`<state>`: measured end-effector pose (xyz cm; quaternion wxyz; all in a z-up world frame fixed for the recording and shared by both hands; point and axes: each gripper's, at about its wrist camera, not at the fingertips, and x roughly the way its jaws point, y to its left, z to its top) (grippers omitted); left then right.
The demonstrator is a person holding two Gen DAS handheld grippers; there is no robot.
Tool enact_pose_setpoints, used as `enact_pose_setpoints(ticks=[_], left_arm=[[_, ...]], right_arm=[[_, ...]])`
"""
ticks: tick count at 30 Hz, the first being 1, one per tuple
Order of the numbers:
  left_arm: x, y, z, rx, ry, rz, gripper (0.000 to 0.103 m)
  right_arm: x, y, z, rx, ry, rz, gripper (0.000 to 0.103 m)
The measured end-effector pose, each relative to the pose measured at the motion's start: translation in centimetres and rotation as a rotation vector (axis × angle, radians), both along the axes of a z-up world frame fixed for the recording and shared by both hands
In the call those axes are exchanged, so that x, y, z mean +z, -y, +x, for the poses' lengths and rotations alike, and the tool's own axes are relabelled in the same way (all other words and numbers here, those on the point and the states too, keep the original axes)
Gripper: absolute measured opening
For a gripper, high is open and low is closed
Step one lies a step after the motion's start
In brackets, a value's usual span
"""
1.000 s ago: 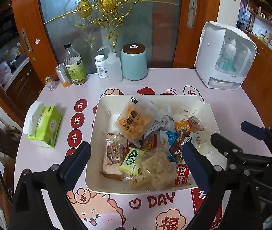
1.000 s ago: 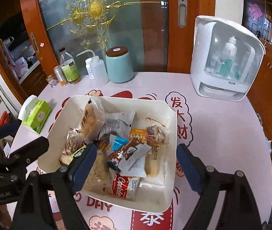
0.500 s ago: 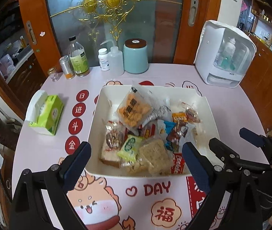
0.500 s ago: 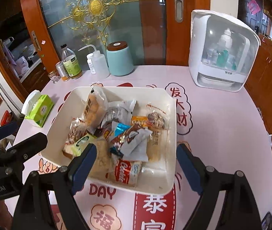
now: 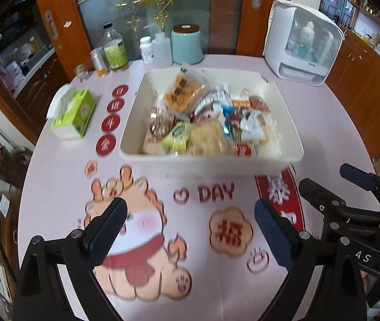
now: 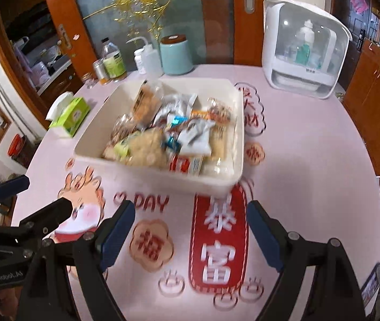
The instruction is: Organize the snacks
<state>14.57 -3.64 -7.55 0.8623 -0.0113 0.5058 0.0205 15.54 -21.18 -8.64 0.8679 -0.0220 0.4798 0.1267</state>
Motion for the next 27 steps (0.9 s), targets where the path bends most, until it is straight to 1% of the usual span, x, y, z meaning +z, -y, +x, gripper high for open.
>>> enact_pose_setpoints(ticks=[4,7,11,14,17,21,27], left_arm=[[1.0,-0.5,-3.1,0.036,-0.016,-0.033,0.095],[2.2,-0.8,-4.9,0.062,0.005,-0.035,0.095],[3.9,-0.8,-7.7,0.086,0.037,-0.036,0.095],[4.8,-0.5,-9.2,0.098,0.053,-0.018,0.095],[5.4,-0.3,-10.3,0.107,0.068,-0.006,0.095],[5.8,-0.1,-11.6,0.119,0.070,-0.008,0.095],[6.5,0.3,-12.7,0.116,0.091,0.023,0.095]], right_arm=[[1.0,0.1,-3.0,0.022,-0.001,0.004,0.086],[2.4,0.3,-5.4,0.029,0.014,0.000,0.086],[4.2,0.5,-7.8,0.040,0.036,0.022,0.086],[5.2,0.6,-9.5,0.033,0.059,0.009,0.086],[5.8,0.6,-10.7,0.024,0.075,-0.011,0.086],[6.5,0.9,-11.9,0.020,0.096,-0.010,0.086],[7.0,1.1,-12.4,0.006,0.109,0.001,0.086]])
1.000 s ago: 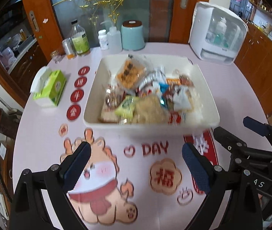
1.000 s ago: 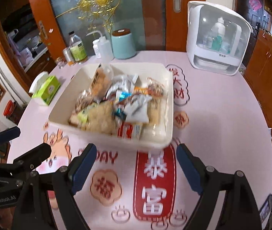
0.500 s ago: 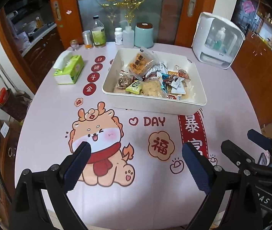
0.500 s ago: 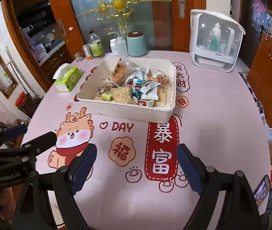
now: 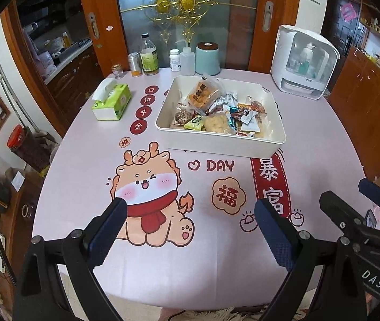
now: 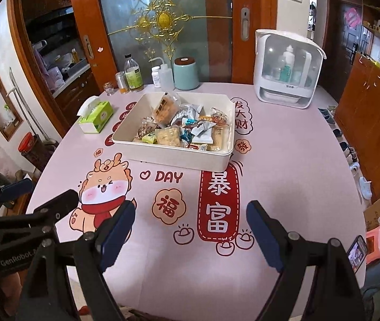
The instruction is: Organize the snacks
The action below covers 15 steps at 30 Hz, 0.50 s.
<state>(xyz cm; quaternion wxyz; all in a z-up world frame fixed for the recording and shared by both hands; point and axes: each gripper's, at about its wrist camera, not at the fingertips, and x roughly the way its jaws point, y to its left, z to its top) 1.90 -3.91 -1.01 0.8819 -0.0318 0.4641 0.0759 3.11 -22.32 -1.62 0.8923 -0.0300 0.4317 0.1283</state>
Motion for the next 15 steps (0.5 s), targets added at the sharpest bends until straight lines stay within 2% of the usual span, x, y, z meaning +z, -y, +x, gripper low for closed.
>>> enact_pose_setpoints(ticks=[15], left_arm=[[0.51,-0.08,-0.45,0.004,0.012,0.015,0.095]], right_arm=[[0.52,-0.62,-0.73,-0.002,0.015,0.006,0.086]])
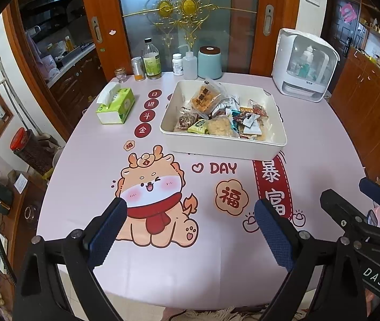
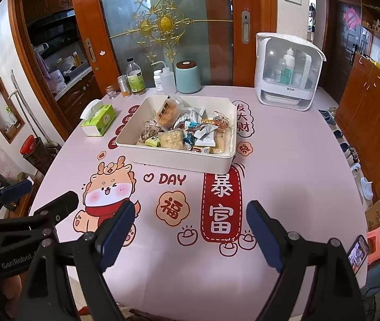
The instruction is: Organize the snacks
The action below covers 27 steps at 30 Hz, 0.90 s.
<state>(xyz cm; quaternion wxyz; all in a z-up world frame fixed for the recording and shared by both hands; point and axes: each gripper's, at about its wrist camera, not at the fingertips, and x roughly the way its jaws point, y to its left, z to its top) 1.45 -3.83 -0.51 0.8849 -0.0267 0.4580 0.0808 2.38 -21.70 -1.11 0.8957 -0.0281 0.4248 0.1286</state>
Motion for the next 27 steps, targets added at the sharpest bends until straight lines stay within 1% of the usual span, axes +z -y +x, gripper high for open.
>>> enact_pose_setpoints(ticks=[11,27], left_arm=[[0.65,-0.23,0.14,0.001,0.005,0.006,0.095],[0.52,-0.20,0.31,0.001,0.003,0.005,0.095]], right_arm=[[0.31,-0.14,0.04,0.001,0.003,0.006,0.086],[0.35,-0.21,0.23,0.000,0.001,0.008,0.086]])
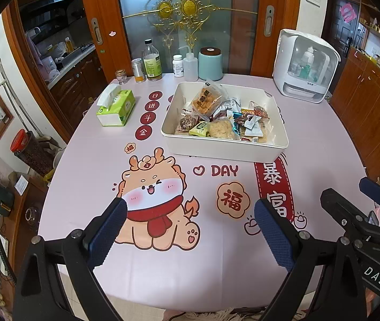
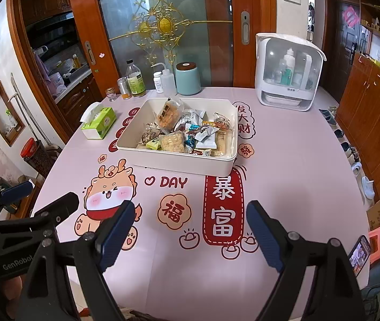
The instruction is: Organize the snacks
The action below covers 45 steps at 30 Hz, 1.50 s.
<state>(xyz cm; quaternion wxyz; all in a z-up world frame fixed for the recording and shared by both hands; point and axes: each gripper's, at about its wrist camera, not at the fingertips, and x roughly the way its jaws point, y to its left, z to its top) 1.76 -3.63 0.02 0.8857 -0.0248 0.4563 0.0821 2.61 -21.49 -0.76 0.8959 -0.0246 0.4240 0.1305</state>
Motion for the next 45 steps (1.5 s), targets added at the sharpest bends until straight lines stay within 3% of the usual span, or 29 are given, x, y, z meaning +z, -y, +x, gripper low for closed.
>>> enact_pose_setpoints(ticks=[45], left_arm=[[-0.14,0.02,0.30,0.002,-0.011,0.000,0.095]], right_arm=[[-0.06,0.49,0.35,-0.001,-0.003,0.007,0.086]])
